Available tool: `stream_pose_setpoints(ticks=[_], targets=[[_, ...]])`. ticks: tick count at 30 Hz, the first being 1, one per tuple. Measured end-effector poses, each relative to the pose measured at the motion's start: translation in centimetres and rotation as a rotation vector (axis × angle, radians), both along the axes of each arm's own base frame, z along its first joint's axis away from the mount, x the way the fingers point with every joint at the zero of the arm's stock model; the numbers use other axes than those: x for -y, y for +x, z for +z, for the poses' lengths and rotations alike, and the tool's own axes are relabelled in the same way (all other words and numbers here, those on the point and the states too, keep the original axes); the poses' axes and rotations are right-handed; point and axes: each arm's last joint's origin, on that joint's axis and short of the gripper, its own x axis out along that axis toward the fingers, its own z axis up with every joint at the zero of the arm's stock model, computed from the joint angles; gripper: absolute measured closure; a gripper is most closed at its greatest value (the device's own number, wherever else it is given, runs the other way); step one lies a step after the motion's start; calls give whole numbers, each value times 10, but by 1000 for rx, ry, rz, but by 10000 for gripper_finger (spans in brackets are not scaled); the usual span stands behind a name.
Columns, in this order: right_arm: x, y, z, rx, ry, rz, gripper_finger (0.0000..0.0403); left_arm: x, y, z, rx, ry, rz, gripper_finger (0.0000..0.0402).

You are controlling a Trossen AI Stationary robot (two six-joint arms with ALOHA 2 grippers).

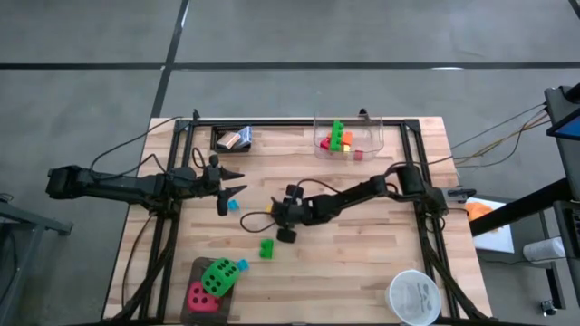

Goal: Pick & Place Toys
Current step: Put the yellow game piece into the transparent bin

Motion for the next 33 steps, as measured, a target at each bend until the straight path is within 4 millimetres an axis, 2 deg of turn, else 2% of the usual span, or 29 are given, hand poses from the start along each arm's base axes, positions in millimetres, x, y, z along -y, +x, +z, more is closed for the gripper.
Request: stream_pose_setpoints(ticks=[5, 10, 14, 19, 22, 26, 33], targets=[[-7, -3, 5, -18, -46, 48, 275, 0, -1, -2, -9, 0, 0, 224], [-19, -5, 24, 40, -83, 95, 275, 0, 0, -2, -5, 0, 0, 224], [-33, -6, 39, 194, -93, 184, 275, 0, 0, -2, -5, 0, 0, 224], [-46, -15, 33, 491, 23, 427, 275, 0, -1, -2, -4, 0, 0, 224], [-45, -31, 24, 654, 55, 560, 275, 0, -1, -2, -4, 0, 0, 224], [-30, -58, 16, 742, 45, 564, 275, 0, -1, -2, -4, -1, 0, 224], [22, -104, 41, 738, -83, 261, 275, 0, 0, -2, -1, 0, 0, 224]])
